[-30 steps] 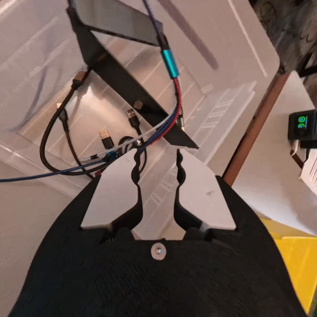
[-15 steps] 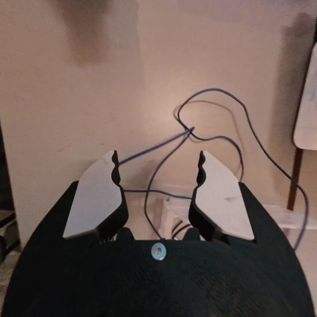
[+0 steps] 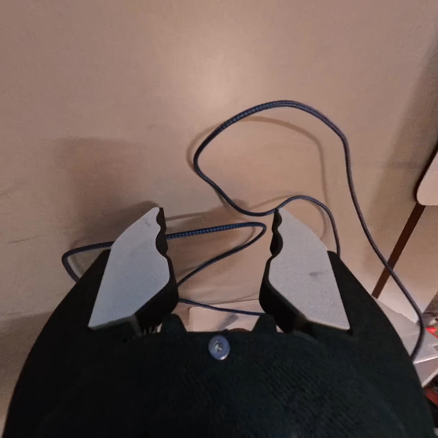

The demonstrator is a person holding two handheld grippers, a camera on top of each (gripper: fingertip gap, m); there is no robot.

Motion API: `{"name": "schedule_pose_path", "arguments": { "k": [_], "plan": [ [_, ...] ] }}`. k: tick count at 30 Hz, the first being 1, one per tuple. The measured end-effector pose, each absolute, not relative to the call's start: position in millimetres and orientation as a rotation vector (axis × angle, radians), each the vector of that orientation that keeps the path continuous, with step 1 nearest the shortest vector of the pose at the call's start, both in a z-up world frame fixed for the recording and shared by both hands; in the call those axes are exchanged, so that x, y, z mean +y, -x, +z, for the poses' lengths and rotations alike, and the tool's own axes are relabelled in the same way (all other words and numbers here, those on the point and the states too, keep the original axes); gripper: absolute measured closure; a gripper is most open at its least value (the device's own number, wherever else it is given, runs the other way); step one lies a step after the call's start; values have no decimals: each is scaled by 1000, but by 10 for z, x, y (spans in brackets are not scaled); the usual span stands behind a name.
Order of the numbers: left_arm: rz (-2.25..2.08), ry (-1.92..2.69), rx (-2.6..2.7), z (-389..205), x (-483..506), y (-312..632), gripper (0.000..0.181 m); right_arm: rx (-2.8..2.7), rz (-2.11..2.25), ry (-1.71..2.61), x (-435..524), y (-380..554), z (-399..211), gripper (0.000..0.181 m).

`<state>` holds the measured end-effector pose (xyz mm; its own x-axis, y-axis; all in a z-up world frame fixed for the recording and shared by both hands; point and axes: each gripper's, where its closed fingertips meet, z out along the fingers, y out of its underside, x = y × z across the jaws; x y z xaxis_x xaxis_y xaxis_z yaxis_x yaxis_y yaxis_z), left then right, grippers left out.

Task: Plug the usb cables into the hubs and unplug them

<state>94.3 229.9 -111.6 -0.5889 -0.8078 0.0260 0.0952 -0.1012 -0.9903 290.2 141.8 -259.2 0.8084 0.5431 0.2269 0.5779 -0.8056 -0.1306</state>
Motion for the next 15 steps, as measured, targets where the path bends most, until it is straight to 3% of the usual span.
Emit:
{"name": "schedule_pose_path", "arguments": {
  "k": [6,10,15],
  "plan": [
    [-1780,796,1497,-1102,2343,-919,123,-949,-120,2855,1353,-2963,-2365,96],
    [-1789,792,1495,-1104,2343,-919,123,-1112,-226,2791,1305,-3043,-2073,120],
    [-1797,790,1500,-1117,2330,-929,123,-1214,-242,2710,1267,-3028,-1830,129]
  ]
}}
